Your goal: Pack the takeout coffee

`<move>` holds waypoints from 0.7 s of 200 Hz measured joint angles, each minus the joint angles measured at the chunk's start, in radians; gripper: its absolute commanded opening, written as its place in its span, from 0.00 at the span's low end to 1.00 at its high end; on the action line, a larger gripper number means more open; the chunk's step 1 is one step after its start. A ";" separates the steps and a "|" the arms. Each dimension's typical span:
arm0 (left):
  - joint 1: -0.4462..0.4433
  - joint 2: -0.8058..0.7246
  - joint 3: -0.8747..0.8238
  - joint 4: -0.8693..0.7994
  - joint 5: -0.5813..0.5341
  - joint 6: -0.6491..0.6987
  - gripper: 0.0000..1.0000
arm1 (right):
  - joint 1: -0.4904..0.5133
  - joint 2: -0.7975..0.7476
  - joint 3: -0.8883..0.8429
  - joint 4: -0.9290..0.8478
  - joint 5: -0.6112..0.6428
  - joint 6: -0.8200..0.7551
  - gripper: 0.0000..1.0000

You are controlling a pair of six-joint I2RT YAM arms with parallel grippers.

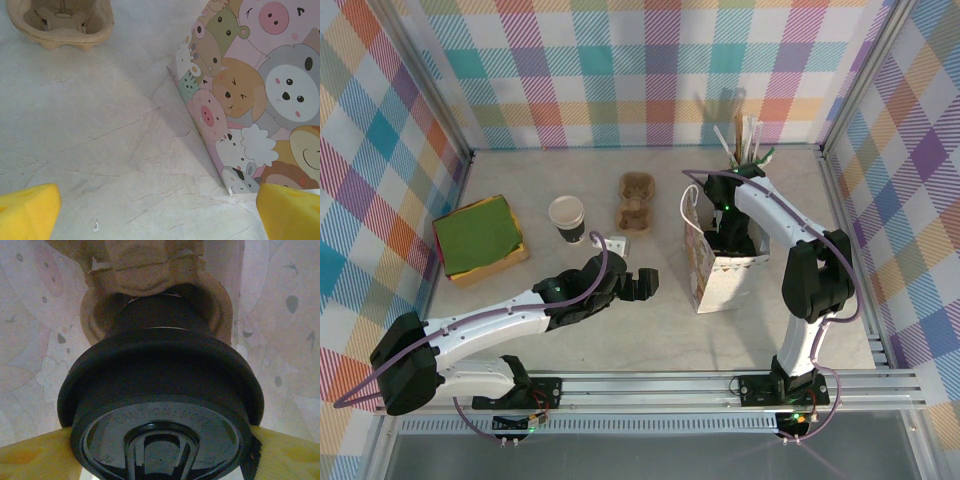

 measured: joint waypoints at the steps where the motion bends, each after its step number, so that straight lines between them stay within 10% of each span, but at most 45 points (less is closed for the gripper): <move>1: 0.000 0.000 0.000 0.000 0.000 0.000 1.00 | 0.000 0.000 0.000 0.000 0.000 0.000 0.77; 140: 0.000 0.000 0.000 0.000 0.000 -0.011 1.00 | 0.000 0.000 0.000 0.000 0.000 0.000 0.80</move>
